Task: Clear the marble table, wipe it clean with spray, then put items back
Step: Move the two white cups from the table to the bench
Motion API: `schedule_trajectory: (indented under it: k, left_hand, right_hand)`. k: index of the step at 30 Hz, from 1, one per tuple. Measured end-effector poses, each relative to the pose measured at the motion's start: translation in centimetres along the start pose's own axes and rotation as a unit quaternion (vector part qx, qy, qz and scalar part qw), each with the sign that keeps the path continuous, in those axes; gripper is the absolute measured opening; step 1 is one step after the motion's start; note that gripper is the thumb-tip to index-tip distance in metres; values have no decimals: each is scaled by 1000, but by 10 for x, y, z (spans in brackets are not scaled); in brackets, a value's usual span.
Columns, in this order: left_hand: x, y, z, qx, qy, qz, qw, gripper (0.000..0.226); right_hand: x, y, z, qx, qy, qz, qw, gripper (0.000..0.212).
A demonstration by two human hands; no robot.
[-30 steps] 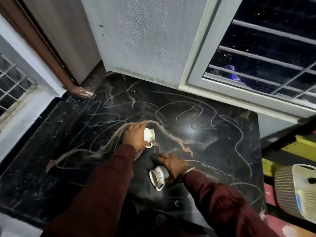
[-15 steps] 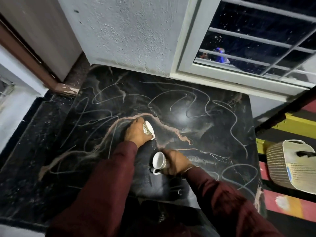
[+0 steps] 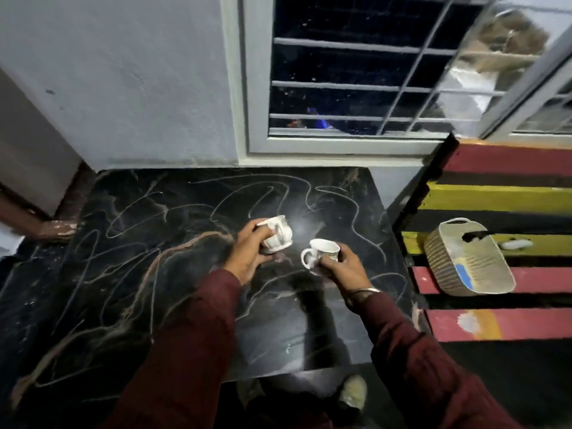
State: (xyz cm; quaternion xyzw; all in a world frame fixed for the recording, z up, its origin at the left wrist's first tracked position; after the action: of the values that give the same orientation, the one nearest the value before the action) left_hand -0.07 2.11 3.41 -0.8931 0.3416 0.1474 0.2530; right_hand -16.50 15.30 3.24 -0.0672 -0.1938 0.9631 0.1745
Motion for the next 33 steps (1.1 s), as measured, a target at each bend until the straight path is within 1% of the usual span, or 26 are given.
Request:
schedule_trajectory:
  k: [2, 3, 4, 6, 8, 9, 10, 12, 13, 15, 16, 18, 19, 20, 21, 23, 24, 25, 28, 31, 32, 33]
  left_hand:
    - [-41, 5, 2, 24, -63, 33, 997, 28]
    - [-67, 9, 7, 40, -84, 47, 995, 34]
    - [-84, 13, 11, 54, -96, 60, 992, 39]
    - [-122, 23, 23, 67, -94, 100, 988, 45]
    - [-168, 32, 38, 71, -74, 144, 984, 46]
    - [-188, 36, 45, 70, -59, 156, 983, 48]
    - [-208, 39, 53, 69, -40, 166, 983, 52]
    - [-258, 46, 72, 73, -17, 183, 980, 57]
    - [-287, 49, 83, 76, -8, 187, 979, 52]
    - [-334, 56, 103, 73, -8, 189, 979, 31]
    - [-353, 59, 111, 69, -13, 192, 979, 27]
    - [-397, 64, 128, 80, -22, 218, 972, 32]
    - [-418, 64, 134, 92, -34, 233, 967, 38]
    - [-436, 65, 141, 107, -42, 247, 962, 45]
    - [-456, 68, 150, 122, -46, 255, 958, 52]
    - [-490, 77, 166, 144, -43, 259, 954, 64]
    - [-505, 82, 175, 150, -48, 268, 950, 67]
    - [-516, 89, 183, 153, -43, 278, 947, 67]
    - [-555, 106, 211, 193, -11, 298, 935, 54]
    - [-589, 129, 234, 215, 1, 310, 926, 31]
    - [-597, 137, 240, 220, -4, 309, 925, 29]
    - [-610, 146, 250, 236, -11, 312, 920, 34]
  right_hand:
    - [26, -14, 10, -4, 136, 2, 991, 28]
    - [46, -24, 15, -8, 206, 16, 978, 26]
    - [58, -32, 18, -10, 261, 32, 965, 29]
    - [90, -48, 20, -3, 341, 23, 940, 41]
    - [131, -65, 19, 22, 383, 19, 923, 57]
    - [147, -73, 21, 30, 396, 30, 917, 63]
    - [162, -80, 22, 37, 406, 37, 912, 64]
    - [204, -95, 23, 51, 417, 44, 906, 58]
    - [228, -104, 22, 56, 419, 44, 905, 60]
    - [272, -120, 19, 47, 403, 29, 914, 68]
    - [288, -127, 20, 43, 391, 27, 919, 64]
    - [331, -146, 18, 43, 379, -10, 924, 42]
    - [351, -153, 14, 44, 381, -32, 923, 34]
    - [368, -158, 10, 41, 380, -51, 923, 30]
    - [388, -164, 5, 40, 378, -68, 923, 32]
    - [422, -176, -3, 44, 374, -98, 921, 48]
    - [436, -182, -6, 46, 379, -106, 918, 52]
    - [447, -188, -7, 47, 384, -106, 916, 49]
    - [488, -205, -18, 39, 403, -113, 907, 19]
    - [528, -210, -33, -2, 388, -166, 906, 14]
    - [541, -211, -34, -12, 376, -184, 908, 16]
    - [557, -214, -39, -13, 383, -204, 901, 20]
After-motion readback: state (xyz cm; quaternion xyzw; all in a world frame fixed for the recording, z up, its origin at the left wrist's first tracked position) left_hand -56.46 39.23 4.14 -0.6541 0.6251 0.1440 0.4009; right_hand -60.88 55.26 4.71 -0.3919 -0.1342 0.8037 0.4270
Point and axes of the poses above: each hand's wrist, its own y-axis towards the middle knuckle, its own x-axis out of the back of the hand, z = x × y, the point moved 3 cm from there along y, towards the middle knuckle, and after that the axes turned 14 degrees about z, right-handed, at the moved point
